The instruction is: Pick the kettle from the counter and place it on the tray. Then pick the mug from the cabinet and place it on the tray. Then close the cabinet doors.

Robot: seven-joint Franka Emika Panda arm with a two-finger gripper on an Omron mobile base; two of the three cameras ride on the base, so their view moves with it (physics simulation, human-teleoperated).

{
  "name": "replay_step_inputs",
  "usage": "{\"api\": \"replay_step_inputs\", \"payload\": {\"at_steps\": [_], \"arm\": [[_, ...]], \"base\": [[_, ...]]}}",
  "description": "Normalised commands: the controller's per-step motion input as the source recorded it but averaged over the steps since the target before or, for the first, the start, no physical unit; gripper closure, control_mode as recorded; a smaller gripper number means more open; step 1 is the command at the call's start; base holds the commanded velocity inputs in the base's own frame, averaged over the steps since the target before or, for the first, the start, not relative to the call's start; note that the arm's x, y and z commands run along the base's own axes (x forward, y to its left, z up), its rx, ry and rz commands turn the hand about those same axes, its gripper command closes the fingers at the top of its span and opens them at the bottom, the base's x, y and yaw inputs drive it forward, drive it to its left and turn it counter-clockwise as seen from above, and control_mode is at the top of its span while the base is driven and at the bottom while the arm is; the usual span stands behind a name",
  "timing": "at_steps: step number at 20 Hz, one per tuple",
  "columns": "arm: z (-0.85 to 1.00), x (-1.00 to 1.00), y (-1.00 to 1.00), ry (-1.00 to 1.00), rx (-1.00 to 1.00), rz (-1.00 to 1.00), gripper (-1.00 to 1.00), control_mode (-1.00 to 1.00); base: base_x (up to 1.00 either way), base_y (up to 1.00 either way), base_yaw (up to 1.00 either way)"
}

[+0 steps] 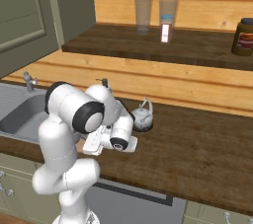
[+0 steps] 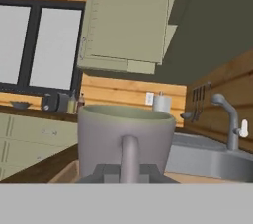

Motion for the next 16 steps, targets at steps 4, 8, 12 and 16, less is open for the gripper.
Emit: {"api": "replay_step_inputs", "payload": {"at_steps": [4, 8, 12, 16], "arm": [[0.0, 0.0, -0.04, 0.0, 0.0, 0.02, 1.0, -1.0], [0.0, -0.02, 0.01, 0.0, 0.0, 0.0, 1.0, -1.0], [0.03, -0.11, 0.0, 0.0, 0.0, 0.0, 1.0, -1.0], [0.01, -0.13, 0.06, 0.0, -0.06, 0.0, -1.0, -1.0]], "base": [[0.0, 0.0, 0.0], [0.0, 0.0, 0.0], [0.0, 0.0, 0.0], [0.0, 0.0, 0.0]]}}
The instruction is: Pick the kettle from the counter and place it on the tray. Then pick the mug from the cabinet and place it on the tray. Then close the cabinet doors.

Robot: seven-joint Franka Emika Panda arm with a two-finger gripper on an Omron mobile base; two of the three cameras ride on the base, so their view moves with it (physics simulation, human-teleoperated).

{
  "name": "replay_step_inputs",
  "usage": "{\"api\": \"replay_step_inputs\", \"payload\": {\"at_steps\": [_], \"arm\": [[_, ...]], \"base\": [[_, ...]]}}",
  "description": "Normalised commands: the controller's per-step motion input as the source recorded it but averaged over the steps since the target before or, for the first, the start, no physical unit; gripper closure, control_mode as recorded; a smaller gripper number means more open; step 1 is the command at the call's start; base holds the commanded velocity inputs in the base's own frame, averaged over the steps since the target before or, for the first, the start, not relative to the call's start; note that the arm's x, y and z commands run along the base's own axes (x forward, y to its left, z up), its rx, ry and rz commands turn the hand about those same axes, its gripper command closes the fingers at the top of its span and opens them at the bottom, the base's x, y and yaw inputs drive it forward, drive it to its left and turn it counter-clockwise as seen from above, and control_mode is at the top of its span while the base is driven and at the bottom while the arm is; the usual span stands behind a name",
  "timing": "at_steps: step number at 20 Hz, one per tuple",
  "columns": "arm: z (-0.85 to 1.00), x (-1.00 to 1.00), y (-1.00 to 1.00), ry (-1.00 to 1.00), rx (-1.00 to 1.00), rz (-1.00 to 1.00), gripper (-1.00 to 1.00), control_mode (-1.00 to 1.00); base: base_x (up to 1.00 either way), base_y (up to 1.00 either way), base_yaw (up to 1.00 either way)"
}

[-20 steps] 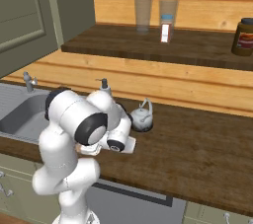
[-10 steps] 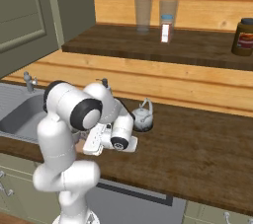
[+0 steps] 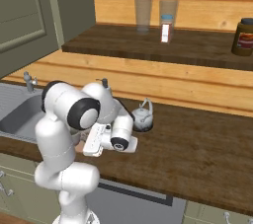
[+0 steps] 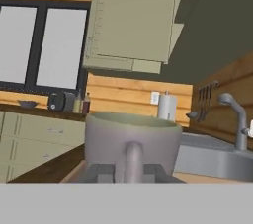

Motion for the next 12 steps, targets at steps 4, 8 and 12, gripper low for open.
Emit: {"api": "replay_step_inputs", "payload": {"at_steps": [4, 8, 12], "arm": [[0.04, -0.07, 0.02, 0.0, -0.05, 0.0, -1.0, -1.0], [0.09, -0.02, 0.0, 0.0, -0.02, 0.0, -1.0, -1.0], [0.28, -0.04, -0.08, 0.0, 0.0, -0.01, -1.0, -1.0]], "base": [[0.0, 0.0, 0.0], [0.0, 0.0, 0.0], [0.0, 0.0, 0.0]]}}
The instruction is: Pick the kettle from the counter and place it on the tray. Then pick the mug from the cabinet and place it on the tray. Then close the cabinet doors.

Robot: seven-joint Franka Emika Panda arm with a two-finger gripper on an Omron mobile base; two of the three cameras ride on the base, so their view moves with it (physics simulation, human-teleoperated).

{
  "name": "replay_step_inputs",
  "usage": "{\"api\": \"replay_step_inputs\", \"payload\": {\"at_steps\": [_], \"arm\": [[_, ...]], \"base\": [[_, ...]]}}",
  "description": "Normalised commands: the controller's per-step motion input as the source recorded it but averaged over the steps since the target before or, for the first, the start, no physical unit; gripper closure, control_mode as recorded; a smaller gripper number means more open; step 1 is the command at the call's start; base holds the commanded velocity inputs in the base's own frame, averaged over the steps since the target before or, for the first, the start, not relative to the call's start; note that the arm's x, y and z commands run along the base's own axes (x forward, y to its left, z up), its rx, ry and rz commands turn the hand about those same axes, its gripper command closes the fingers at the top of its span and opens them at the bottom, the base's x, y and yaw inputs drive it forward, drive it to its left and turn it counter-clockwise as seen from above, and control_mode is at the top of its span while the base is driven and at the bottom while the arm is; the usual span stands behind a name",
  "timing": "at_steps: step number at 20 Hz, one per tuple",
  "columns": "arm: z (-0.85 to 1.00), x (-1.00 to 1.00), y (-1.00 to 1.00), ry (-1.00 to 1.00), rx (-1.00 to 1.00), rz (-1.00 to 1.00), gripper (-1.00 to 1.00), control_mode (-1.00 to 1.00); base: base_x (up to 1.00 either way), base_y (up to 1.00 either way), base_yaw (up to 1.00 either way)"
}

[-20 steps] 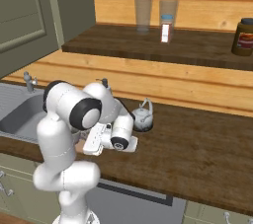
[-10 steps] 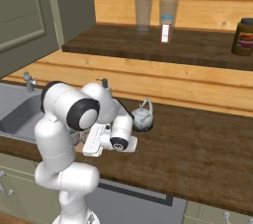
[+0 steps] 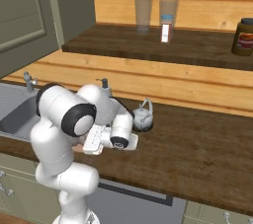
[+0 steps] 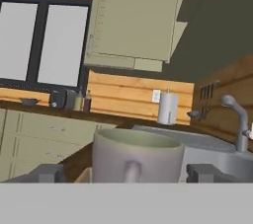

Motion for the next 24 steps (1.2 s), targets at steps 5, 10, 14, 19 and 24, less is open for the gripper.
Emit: {"api": "replay_step_inputs", "payload": {"at_steps": [5, 10, 14, 19, 24], "arm": [[0.64, -0.16, -0.35, 0.0, 0.0, -0.08, -1.0, -1.0], [0.75, -0.28, -0.38, 0.02, 0.0, -0.13, -1.0, -1.0], [0.75, -0.37, -0.29, 0.04, 0.0, -0.21, -1.0, -1.0], [0.71, -0.38, -0.34, 0.09, 0.0, -0.34, -1.0, -1.0], [0.7, -0.19, -0.4, 0.28, 0.0, -0.47, -1.0, -1.0]], "base": [[0.0, 0.0, 0.0], [0.0, 0.0, 0.0], [0.0, 0.0, 0.0], [0.0, 0.0, 0.0], [0.0, 0.0, 0.0]]}}
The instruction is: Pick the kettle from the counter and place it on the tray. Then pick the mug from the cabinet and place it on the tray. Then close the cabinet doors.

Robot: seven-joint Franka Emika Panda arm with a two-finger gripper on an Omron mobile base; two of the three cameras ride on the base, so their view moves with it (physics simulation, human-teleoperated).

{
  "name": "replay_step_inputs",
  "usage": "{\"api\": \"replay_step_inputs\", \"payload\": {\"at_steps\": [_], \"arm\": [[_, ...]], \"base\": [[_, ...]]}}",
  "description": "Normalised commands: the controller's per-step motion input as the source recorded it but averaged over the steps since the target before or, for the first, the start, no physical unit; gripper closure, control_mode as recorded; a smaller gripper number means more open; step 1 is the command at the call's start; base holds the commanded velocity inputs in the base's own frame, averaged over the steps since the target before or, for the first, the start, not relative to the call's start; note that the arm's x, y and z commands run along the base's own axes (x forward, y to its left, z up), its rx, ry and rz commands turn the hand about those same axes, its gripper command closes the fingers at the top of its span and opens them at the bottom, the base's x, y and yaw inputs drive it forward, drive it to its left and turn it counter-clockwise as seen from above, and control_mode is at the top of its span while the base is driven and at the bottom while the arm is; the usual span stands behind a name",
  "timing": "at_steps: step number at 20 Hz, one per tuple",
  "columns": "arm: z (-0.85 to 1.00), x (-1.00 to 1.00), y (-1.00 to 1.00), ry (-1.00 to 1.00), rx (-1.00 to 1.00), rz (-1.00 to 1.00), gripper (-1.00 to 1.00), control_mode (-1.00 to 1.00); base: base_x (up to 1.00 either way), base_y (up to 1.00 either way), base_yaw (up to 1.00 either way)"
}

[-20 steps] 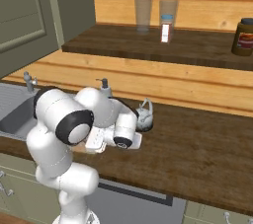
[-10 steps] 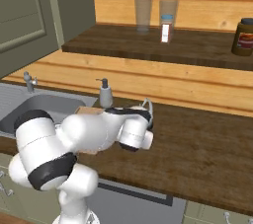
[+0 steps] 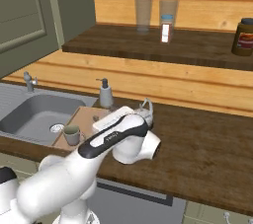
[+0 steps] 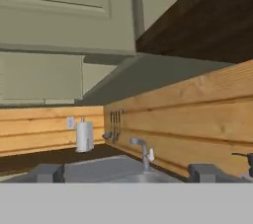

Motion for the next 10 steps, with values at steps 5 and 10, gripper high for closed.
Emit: {"api": "replay_step_inputs", "payload": {"at_steps": [5, 10], "arm": [[0.51, 0.0, -0.59, 0.46, 0.0, -0.5, -1.0, -1.0], [0.23, 0.0, -0.73, 0.51, 0.0, -0.4, -1.0, -1.0]], "base": [[0.0, 0.0, 0.0], [0.0, 0.0, 0.0]]}}
